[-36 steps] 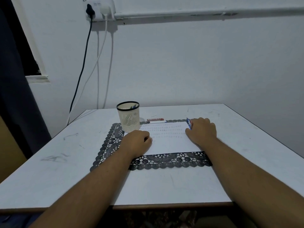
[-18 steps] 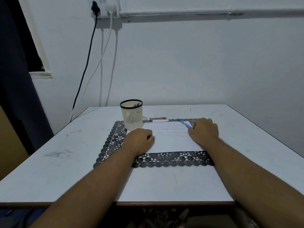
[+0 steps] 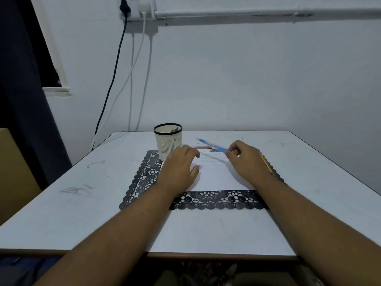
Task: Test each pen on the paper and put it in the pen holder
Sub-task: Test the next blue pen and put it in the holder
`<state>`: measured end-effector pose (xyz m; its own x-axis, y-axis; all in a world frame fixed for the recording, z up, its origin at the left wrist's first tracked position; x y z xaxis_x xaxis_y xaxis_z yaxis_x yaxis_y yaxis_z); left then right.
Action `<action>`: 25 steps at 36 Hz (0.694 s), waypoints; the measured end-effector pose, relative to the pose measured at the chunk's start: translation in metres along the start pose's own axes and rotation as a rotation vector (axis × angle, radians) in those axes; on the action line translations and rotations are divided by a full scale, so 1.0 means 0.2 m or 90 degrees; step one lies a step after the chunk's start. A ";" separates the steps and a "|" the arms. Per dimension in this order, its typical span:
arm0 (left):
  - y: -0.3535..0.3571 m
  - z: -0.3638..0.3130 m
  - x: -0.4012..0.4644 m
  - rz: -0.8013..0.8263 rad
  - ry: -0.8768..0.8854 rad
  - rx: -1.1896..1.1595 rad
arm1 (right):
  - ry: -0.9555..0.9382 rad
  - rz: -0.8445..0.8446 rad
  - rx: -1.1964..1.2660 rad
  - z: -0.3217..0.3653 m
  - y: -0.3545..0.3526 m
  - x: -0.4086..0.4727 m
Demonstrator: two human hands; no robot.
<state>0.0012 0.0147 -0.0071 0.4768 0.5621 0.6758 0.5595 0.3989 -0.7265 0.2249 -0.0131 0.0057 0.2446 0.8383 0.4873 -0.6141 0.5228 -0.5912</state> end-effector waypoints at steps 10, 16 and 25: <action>-0.03 -0.03 0.03 -0.045 0.066 0.083 | -0.122 0.231 0.079 0.11 0.17 -0.08; -0.03 0.01 0.03 0.024 -0.020 0.034 | -0.093 0.226 0.113 0.09 0.18 -0.08; 0.04 0.13 -0.01 0.147 -0.186 -0.056 | -0.022 0.262 0.002 0.02 0.14 -0.07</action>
<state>-0.0122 0.0355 -0.0175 0.3916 0.8177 0.4219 0.5213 0.1807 -0.8340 0.2014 -0.0115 -0.0150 -0.0468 0.9715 0.2324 -0.6574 0.1452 -0.7394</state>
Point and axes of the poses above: each hand's wrist, its own x-axis towards the middle knuckle, its own y-axis out of the palm, z = x × y, the point moved 5 cm from there along x, towards the middle knuckle
